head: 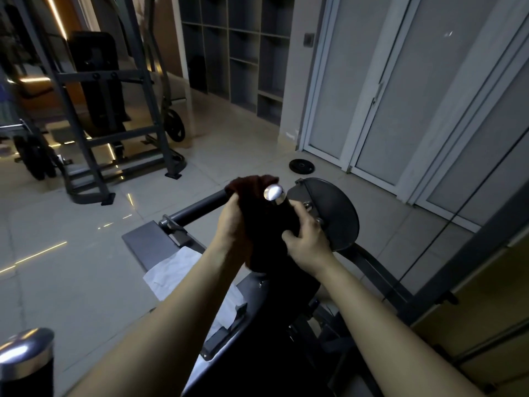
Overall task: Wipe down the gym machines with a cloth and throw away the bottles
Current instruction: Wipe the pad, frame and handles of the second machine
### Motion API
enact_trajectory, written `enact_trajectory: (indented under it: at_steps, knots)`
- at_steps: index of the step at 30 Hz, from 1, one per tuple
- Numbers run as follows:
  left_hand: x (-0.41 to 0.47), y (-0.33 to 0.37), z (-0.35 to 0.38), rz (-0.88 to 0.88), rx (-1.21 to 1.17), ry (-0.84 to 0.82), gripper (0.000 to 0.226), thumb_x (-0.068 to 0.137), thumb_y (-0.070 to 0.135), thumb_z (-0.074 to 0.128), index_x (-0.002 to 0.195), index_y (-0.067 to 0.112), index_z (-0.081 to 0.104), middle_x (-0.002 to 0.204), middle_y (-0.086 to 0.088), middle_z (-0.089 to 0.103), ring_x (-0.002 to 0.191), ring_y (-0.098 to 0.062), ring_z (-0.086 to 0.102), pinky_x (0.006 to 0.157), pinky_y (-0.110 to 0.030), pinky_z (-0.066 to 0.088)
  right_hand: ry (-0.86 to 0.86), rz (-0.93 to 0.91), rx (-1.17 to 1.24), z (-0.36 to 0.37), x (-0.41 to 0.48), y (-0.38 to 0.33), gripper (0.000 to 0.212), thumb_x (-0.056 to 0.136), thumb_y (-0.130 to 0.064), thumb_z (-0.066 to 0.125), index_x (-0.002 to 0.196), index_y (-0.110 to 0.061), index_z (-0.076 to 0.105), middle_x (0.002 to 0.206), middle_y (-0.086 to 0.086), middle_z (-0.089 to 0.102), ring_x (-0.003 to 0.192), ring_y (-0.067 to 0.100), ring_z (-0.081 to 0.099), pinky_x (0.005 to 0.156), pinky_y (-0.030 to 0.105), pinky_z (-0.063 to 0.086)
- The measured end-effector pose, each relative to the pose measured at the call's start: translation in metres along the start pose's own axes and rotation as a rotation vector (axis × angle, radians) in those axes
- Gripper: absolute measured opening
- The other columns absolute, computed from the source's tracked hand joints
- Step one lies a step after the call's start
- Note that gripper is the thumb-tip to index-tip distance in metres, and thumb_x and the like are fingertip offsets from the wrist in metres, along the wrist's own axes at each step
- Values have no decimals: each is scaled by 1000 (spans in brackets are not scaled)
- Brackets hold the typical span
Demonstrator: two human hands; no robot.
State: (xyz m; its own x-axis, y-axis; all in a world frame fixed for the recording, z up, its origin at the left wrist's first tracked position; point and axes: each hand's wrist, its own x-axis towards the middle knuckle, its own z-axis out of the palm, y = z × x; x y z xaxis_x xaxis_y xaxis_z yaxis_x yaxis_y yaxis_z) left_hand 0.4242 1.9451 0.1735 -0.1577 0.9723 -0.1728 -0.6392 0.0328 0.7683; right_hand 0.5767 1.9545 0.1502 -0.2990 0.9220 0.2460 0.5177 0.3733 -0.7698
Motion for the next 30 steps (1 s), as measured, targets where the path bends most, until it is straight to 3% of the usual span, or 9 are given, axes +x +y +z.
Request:
enact_trajectory:
  at_steps: [3, 7, 12, 15, 18, 20, 22, 25, 30]
  knots:
    - [-19, 4, 14, 295, 235, -174, 36, 108, 21, 38, 133, 9, 61, 136, -12, 65, 121, -10, 61, 101, -25, 49, 21, 3, -42, 6, 1, 12, 43, 84, 8, 58, 123, -11, 55, 105, -3, 60, 89, -16, 52, 74, -6, 30]
    - [-15, 20, 28, 450, 773, -163, 25, 102, 12, 52, 118, 21, 69, 107, -3, 75, 80, -6, 69, 70, -20, 53, -11, -6, -136, 14, 7, 22, 53, 94, -11, 59, 143, -5, 41, 138, 11, 53, 128, 24, 50, 101, 20, 37]
    - [10, 49, 36, 94, 896, -87, 27, 94, 23, 55, 106, 6, 72, 109, -26, 72, 99, -38, 72, 94, -43, 58, -26, 18, -70, 16, 8, 30, 54, 91, -15, 62, 142, -13, 43, 130, 0, 52, 119, 10, 47, 95, 17, 35]
    - [-1, 48, 19, -41, 689, -178, 21, 103, 22, 54, 112, 14, 71, 119, -24, 70, 104, -34, 70, 101, -48, 54, -76, 27, -112, 23, 1, 44, 52, 94, -16, 60, 143, -15, 40, 135, 5, 48, 119, 12, 47, 89, 17, 38]
    - [-18, 38, 13, 235, 751, -265, 24, 102, 15, 52, 118, 25, 67, 116, -12, 72, 99, -26, 71, 86, -40, 59, 19, 10, -54, 27, -8, 54, 46, 96, -24, 58, 139, -22, 41, 129, 6, 55, 118, 24, 56, 93, 37, 48]
    - [-20, 36, 14, 485, 1129, -294, 26, 98, 20, 56, 123, 23, 62, 116, -11, 64, 94, -28, 63, 76, -44, 53, 40, 24, -36, 29, -9, 57, 41, 94, -23, 57, 131, -27, 40, 117, 3, 60, 108, 23, 60, 88, 47, 51]
    - [-15, 37, 19, 652, 1539, -272, 27, 99, 26, 59, 125, 24, 57, 113, -3, 54, 94, -20, 55, 72, -30, 46, 36, 34, -44, 29, -9, 57, 40, 92, -20, 57, 127, -26, 39, 105, 2, 59, 96, 22, 61, 81, 49, 53]
    - [-11, 38, 35, 753, 1755, -201, 24, 100, 37, 58, 116, 19, 57, 103, -2, 52, 86, -22, 53, 61, -28, 37, 29, 38, -20, 29, -11, 57, 35, 92, -16, 59, 123, -18, 41, 101, 3, 58, 91, 18, 61, 80, 47, 54]
    - [9, 48, 71, 374, 1773, 5, 20, 95, 23, 53, 87, 6, 61, 81, -13, 63, 76, -34, 61, 60, -31, 41, 22, 68, -37, 27, -9, 58, 37, 88, -15, 60, 119, -18, 40, 101, 4, 57, 95, 30, 60, 80, 43, 49]
